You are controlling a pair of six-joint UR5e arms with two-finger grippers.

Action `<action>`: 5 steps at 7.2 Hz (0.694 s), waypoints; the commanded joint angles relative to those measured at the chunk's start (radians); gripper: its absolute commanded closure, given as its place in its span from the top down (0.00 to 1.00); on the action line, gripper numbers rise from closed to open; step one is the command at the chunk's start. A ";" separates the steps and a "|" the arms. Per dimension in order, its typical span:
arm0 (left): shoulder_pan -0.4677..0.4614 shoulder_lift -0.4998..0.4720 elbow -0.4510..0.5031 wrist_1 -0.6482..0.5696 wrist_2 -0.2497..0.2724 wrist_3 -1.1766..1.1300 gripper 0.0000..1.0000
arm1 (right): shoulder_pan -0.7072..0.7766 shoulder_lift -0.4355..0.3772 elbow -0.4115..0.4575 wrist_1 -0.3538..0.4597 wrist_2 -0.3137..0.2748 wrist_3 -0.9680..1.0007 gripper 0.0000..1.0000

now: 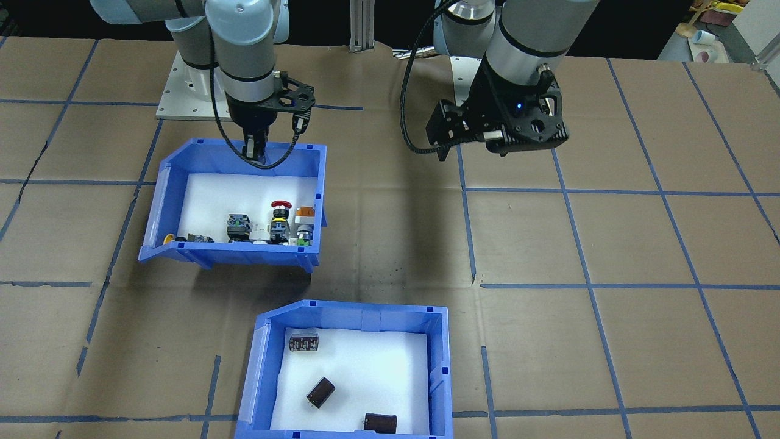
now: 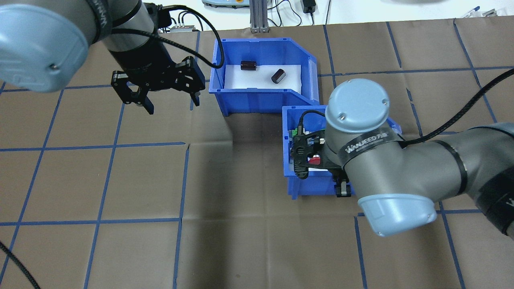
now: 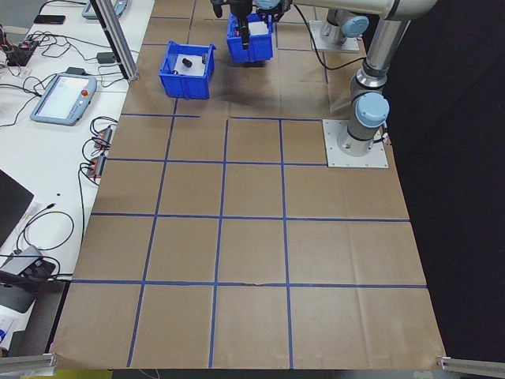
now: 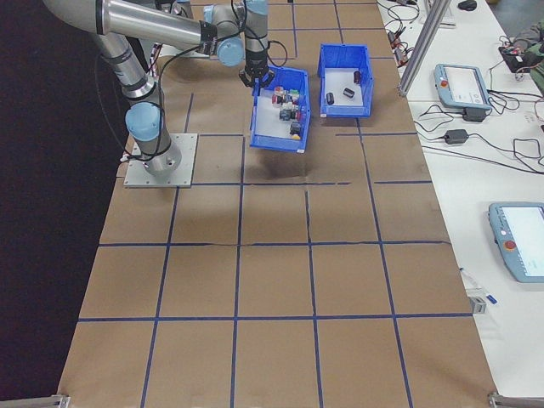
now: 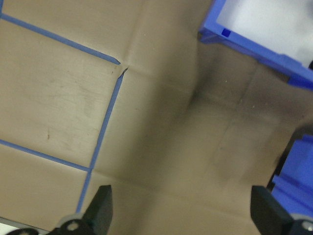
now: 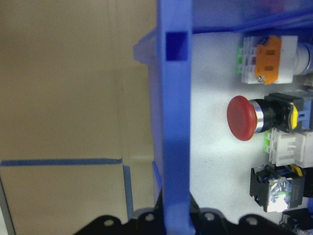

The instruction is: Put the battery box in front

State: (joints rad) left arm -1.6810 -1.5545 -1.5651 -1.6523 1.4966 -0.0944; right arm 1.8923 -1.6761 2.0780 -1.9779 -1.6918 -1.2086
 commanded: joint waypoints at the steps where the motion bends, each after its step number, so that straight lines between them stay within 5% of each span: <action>1: 0.006 0.161 -0.175 0.015 -0.004 0.156 0.99 | 0.155 0.033 -0.001 -0.085 0.000 0.156 0.06; 5: 0.124 0.220 -0.233 0.014 0.057 0.217 0.99 | 0.223 0.108 0.001 -0.148 0.000 0.232 0.06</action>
State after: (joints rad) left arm -1.6121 -1.3442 -1.7959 -1.6262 1.5432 0.0882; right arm 2.1077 -1.5847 2.0778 -2.1191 -1.6920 -0.9861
